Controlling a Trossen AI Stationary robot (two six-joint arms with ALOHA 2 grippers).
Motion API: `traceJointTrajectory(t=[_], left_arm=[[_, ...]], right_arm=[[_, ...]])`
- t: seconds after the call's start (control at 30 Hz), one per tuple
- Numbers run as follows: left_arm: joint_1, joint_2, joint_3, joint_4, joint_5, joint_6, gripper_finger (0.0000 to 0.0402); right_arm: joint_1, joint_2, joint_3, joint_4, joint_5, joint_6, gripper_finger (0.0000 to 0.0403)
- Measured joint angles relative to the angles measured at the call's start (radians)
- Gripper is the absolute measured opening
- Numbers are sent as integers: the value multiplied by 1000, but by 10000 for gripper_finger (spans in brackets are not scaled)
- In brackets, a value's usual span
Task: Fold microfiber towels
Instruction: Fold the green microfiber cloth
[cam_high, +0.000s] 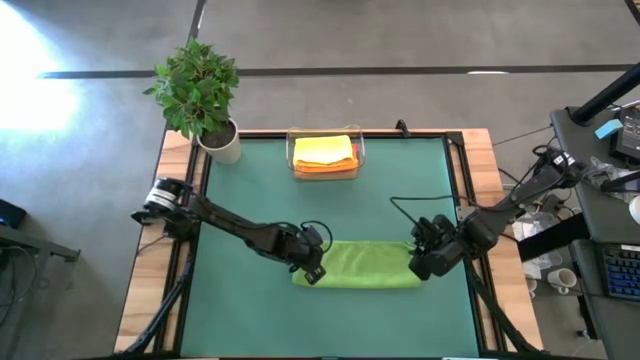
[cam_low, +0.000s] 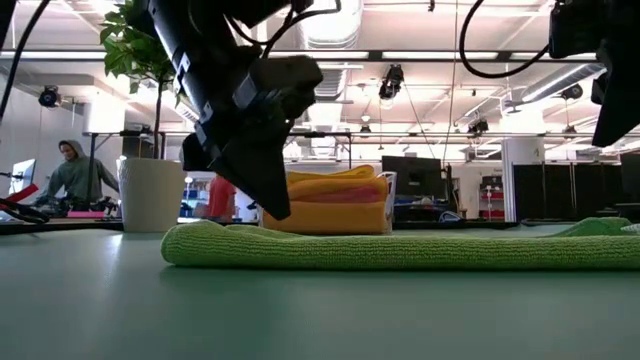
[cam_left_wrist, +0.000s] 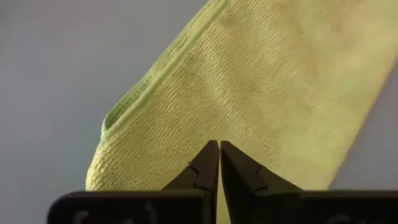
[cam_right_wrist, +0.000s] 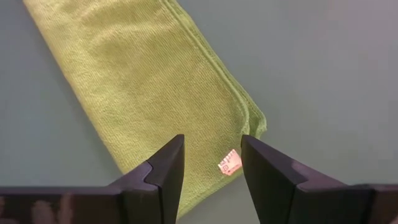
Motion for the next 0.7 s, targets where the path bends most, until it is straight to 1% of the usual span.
traceJointTrajectory(t=[0.2,0.4,0.53,0.7], left_arm=[[10,27,-3,-89,2,0,0],[51,38,-11,-157,3,12,0],[101,44,-9,-173,10,78,0],[194,48,-9,-181,-2,161,0]], right_arm=[[0,25,0,0,1,-4,148],[0,41,0,0,1,-12,148],[0,42,0,0,14,13,148],[0,42,0,0,19,54,148]])
